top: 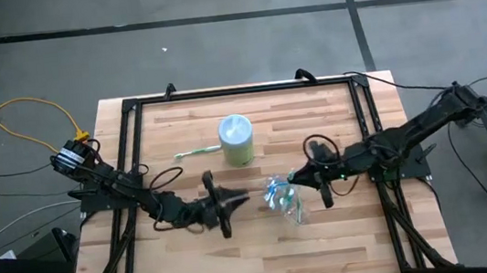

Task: Pick & Place toothbrushing station
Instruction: Put the bottom green toothbrush into the transparent organizer

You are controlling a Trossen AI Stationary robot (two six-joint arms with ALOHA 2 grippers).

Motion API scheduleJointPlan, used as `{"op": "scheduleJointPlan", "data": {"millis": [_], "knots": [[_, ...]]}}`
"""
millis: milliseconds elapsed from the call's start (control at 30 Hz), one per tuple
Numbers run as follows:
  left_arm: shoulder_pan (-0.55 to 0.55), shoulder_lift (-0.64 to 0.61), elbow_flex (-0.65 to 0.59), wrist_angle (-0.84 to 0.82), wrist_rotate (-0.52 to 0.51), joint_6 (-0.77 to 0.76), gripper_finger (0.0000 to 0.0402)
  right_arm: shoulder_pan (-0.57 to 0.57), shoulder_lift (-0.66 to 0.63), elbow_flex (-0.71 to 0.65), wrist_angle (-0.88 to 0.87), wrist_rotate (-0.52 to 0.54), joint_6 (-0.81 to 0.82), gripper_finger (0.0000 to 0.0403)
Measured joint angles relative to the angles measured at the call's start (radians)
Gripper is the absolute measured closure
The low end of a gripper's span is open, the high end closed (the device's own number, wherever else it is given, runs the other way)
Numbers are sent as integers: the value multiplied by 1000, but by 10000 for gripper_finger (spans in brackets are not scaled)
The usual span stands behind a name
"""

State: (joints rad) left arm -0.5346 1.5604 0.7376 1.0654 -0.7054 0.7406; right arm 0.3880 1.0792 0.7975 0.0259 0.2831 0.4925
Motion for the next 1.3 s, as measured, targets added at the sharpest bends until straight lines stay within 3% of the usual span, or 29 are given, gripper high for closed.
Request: {"op": "scheduleJointPlan", "data": {"millis": [167, 267, 567, 733, 900, 1300], "knots": [[-12, 0, 0, -3, -195, -295, 339, 80, -18, 0, -126, 147, 19, 399], [-32, 0, 0, 6, -226, -405, 339, 127, -7, 0, -144, 190, 27, 399], [-56, -6, 5, 61, -258, -433, 339, 280, 2, 0, -246, 368, 66, 399], [-56, -6, 5, -7, -272, -518, 339, 333, 16, 0, -286, 447, 90, 399], [-56, -6, 5, -30, -269, -569, 339, 342, 56, 0, -287, 460, 101, 399], [-58, -6, 5, -34, -268, -577, 339, 397, 221, 0, -314, 602, 361, 399]]}}
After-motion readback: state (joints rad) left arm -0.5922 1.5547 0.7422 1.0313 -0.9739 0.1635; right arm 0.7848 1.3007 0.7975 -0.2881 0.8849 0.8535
